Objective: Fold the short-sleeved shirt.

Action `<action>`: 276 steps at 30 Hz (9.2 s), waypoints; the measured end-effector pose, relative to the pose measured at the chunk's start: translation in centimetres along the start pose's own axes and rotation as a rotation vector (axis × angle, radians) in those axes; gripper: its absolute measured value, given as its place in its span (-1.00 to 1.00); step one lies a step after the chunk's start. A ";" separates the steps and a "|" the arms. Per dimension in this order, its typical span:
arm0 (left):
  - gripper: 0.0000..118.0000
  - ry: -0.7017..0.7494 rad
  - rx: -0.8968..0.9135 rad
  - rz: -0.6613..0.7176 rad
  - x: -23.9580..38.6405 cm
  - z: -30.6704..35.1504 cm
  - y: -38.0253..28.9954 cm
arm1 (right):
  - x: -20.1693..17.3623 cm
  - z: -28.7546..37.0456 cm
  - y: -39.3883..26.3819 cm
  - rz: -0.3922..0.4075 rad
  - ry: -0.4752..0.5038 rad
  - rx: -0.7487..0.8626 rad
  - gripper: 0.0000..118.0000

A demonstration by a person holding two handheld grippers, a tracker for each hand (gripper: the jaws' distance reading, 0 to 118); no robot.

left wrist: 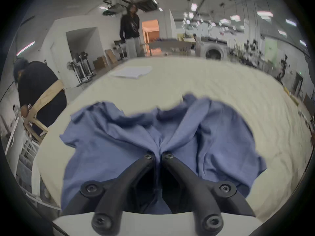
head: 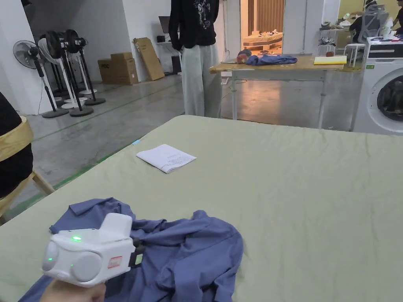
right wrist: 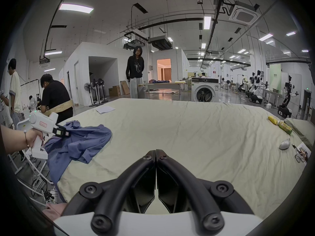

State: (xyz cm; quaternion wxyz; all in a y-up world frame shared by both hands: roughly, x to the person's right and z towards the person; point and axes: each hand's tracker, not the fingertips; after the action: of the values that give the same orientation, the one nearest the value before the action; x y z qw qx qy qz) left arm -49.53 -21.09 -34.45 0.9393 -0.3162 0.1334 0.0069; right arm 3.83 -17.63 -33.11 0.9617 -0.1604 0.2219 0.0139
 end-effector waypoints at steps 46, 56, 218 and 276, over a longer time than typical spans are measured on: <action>0.28 -0.817 -0.209 -0.115 44.6 3.8 0.5 | 14.2 13.3 -4.2 -0.220 -0.368 -0.019 -1.00; 0.28 -0.458 0.549 -0.015 30.1 17.9 2.9 | 12.3 13.9 -0.8 -0.139 -0.344 0.216 -1.00; -1.00 -0.556 -0.643 0.017 23.2 -0.4 1.2 | 29.6 8.4 -2.0 -0.218 -0.314 -0.632 -1.00; 0.63 -0.325 -0.250 -0.072 28.0 -19.5 13.4 | 18.8 8.4 1.3 -0.168 -0.257 0.094 -1.00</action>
State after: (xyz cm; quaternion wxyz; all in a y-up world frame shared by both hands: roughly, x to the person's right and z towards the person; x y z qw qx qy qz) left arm -28.61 -24.00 -64.45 0.9015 -0.4296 -0.0334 0.0409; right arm 24.24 -14.53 -34.46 0.9864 -0.1302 0.0831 -0.0565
